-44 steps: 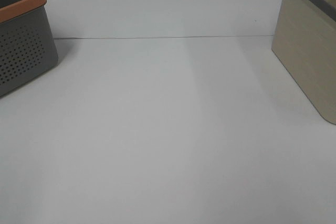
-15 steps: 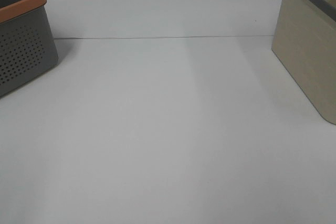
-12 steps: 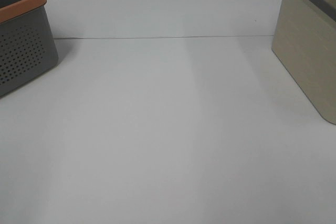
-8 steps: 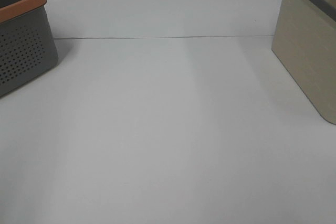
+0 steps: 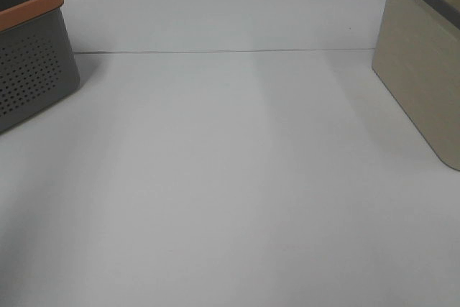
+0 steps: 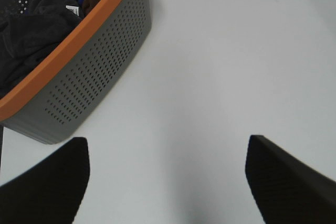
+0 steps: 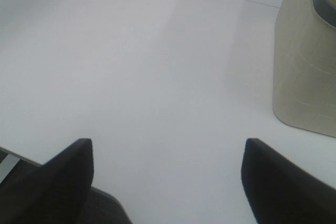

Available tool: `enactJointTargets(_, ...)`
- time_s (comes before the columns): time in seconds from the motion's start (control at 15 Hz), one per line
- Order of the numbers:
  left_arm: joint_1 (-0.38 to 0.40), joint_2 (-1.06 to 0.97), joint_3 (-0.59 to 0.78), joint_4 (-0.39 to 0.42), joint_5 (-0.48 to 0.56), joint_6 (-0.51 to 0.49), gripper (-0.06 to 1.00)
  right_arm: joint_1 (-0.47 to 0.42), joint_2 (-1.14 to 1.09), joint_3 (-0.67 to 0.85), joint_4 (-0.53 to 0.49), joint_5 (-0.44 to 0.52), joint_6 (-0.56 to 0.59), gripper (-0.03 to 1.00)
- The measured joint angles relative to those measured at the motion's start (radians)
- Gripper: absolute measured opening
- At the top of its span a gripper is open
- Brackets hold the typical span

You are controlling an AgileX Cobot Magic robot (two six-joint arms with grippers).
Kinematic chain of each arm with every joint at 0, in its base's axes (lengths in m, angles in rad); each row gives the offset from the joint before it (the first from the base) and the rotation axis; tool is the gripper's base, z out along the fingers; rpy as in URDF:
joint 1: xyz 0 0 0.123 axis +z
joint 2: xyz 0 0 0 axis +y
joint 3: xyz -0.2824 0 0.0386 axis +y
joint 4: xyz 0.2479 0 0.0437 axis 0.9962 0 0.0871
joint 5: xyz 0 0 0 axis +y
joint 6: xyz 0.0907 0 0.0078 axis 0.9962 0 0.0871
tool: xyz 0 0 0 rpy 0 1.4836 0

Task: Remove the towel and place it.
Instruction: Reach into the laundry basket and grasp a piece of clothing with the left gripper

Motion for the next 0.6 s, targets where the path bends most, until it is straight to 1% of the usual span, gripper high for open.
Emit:
enactJointTargets(0.27,0.000,0.175,-0.122,0.000,0.018,0.065,0.76,0.000,0.000,0.000,0.000,0.000,0.000,0.76)
enactJointTargets(0.6,0.000,0.448,-0.310,0.000,0.126,0.155,0.75,0.000,0.000,0.000,0.000,0.000,0.000,0.76)
